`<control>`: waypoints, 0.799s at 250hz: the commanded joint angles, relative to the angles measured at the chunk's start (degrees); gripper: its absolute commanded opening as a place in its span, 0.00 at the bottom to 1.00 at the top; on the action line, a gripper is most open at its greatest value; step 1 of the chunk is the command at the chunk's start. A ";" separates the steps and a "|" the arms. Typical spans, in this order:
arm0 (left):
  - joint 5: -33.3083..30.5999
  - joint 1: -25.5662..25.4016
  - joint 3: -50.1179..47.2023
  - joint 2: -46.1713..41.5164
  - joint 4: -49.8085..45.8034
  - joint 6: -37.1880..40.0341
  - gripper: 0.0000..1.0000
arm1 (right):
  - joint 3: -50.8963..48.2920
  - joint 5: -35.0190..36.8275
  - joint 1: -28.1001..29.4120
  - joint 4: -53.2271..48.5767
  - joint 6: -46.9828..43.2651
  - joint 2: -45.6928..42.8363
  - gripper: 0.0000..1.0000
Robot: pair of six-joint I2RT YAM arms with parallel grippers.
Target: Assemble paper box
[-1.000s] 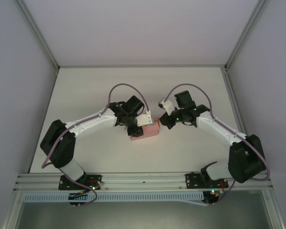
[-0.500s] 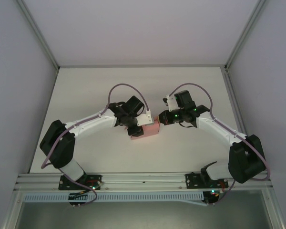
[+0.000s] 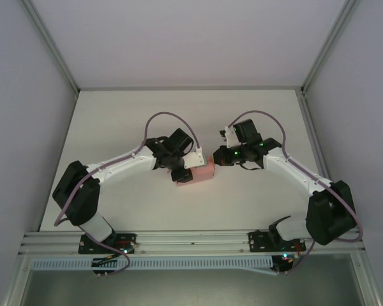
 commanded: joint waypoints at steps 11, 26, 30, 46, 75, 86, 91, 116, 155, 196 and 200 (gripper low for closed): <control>-3.03 0.53 -1.19 -0.58 0.04 0.05 0.41 | -5.15 1.04 0.85 4.83 -4.96 -3.43 0.00; -3.03 0.56 -1.19 -0.42 0.05 0.02 0.41 | -7.26 2.76 1.20 7.33 -5.70 -4.12 0.00; -3.05 0.57 -1.23 -0.34 0.02 0.00 0.41 | -7.72 3.18 1.32 7.73 -6.06 -4.28 0.00; -2.99 0.58 -1.17 -0.24 0.01 0.03 0.41 | -9.10 6.15 2.06 8.68 -6.85 -4.88 0.00; -2.98 0.76 -1.21 0.04 1.32 0.18 0.41 | -11.47 10.82 4.07 10.77 -8.79 -5.63 0.00; -2.98 0.92 -1.16 0.11 1.56 0.35 0.41 | -12.44 14.45 5.66 12.04 -9.19 -5.91 0.00; -3.00 0.94 -1.10 0.19 1.58 0.27 0.41 | -12.90 15.83 6.31 12.44 -9.68 -6.03 0.00; -2.93 1.41 -0.83 0.37 1.41 0.68 0.41 | -13.72 23.30 9.80 12.57 -12.39 -6.21 0.00; -2.81 2.23 -0.70 0.28 2.10 0.80 0.42 | -14.72 27.20 11.63 13.72 -12.15 -6.56 0.00; -2.53 2.61 -0.52 -0.29 2.65 0.22 0.47 | -16.49 31.77 14.19 15.43 -10.88 -7.54 0.00; -2.54 2.59 -0.45 -0.33 2.57 0.01 0.47 | -16.45 32.32 14.37 15.47 -10.60 -7.54 0.00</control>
